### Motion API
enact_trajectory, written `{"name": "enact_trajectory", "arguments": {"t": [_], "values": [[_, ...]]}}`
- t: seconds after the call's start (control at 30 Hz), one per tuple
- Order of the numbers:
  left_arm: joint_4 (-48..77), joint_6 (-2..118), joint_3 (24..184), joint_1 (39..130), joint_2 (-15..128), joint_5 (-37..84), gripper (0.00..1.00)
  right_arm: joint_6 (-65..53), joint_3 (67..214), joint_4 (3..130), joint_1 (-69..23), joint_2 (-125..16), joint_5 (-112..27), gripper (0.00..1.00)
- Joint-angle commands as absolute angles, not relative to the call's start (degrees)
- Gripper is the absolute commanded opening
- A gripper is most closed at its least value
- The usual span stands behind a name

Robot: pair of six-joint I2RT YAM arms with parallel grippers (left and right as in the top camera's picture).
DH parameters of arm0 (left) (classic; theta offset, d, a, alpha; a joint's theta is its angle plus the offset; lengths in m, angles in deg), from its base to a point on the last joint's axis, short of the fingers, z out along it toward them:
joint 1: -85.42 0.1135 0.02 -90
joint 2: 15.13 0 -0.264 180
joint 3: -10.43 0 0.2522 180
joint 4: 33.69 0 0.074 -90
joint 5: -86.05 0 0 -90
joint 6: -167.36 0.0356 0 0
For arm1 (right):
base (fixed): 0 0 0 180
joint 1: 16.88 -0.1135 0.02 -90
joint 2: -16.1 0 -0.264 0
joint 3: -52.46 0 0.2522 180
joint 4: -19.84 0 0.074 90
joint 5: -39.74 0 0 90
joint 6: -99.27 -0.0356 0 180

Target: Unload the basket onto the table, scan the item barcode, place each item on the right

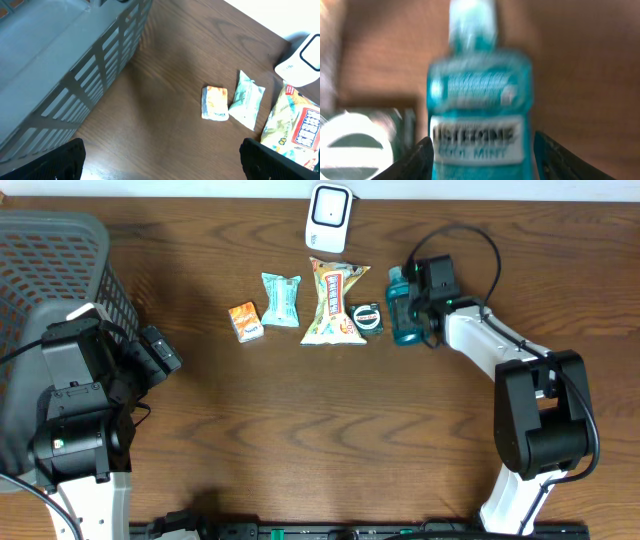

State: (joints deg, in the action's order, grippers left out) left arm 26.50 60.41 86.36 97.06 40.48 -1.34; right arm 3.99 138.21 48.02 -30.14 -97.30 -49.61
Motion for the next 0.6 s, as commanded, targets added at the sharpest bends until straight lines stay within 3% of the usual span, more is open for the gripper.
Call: {"name": "enact_trajectory", "arguments": {"t": [0.0,0.07,0.17,0.27,0.57], "values": [[26.5,59.9,86.7,97.4,40.6,-2.0,0.98,2.2,142.3,47.7,-30.4,-97.5,-49.4,0.43],[26.5,59.9,86.7,97.4,40.6,-2.0,0.98,2.3,143.6,48.1,-30.4,-97.5,-49.5,0.46],[26.5,59.9,86.7,97.4,40.6,-2.0,0.98,2.7,143.7,49.4,-30.4,-97.5,-50.6,0.63],[26.5,59.9,86.7,97.4,40.6,-2.0,0.98,2.7,142.9,50.5,-30.5,-97.5,-53.2,0.70],[26.5,59.9,86.7,97.4,40.6,-2.0,0.98,2.7,141.7,50.3,-30.7,-101.4,-53.3,0.78]]}}
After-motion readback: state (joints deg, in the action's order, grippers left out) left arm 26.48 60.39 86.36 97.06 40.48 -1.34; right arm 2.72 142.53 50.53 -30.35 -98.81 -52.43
